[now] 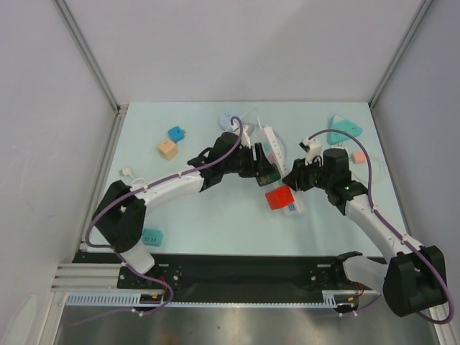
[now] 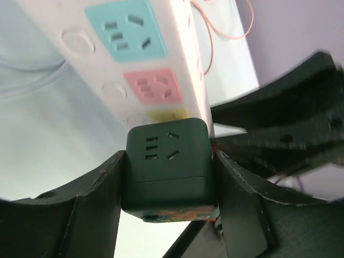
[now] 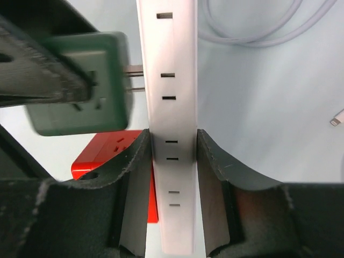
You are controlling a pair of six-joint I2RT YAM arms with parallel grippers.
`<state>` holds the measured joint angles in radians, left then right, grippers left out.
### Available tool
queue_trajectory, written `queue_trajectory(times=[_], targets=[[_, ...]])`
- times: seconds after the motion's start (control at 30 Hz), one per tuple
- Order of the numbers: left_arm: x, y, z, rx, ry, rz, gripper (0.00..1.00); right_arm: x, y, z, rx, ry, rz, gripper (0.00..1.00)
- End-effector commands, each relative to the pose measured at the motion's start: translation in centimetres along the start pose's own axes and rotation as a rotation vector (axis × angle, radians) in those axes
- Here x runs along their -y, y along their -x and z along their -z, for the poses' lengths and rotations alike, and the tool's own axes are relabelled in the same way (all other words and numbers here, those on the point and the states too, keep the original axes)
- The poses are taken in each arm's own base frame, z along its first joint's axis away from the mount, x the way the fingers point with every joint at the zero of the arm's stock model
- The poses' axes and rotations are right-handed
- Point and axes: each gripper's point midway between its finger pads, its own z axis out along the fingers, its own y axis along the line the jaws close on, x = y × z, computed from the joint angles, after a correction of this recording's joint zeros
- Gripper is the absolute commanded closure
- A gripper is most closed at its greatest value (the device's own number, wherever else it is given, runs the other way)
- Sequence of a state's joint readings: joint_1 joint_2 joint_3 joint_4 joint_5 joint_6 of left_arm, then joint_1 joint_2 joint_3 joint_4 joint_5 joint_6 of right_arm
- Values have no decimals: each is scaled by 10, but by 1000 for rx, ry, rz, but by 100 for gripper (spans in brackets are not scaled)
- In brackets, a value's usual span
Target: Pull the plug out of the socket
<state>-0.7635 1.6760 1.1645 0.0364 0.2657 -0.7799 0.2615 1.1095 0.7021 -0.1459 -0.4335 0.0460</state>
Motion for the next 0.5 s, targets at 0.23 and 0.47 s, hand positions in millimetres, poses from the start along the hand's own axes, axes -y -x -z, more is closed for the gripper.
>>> queue_trajectory(times=[0.23, 0.47], targets=[[43, 1, 59, -7, -280, -58, 100, 17, 40, 6, 133, -88, 58, 100], [-6, 27, 74, 101, -89, -81, 100, 13, 41, 7, 139, -49, 39, 100]])
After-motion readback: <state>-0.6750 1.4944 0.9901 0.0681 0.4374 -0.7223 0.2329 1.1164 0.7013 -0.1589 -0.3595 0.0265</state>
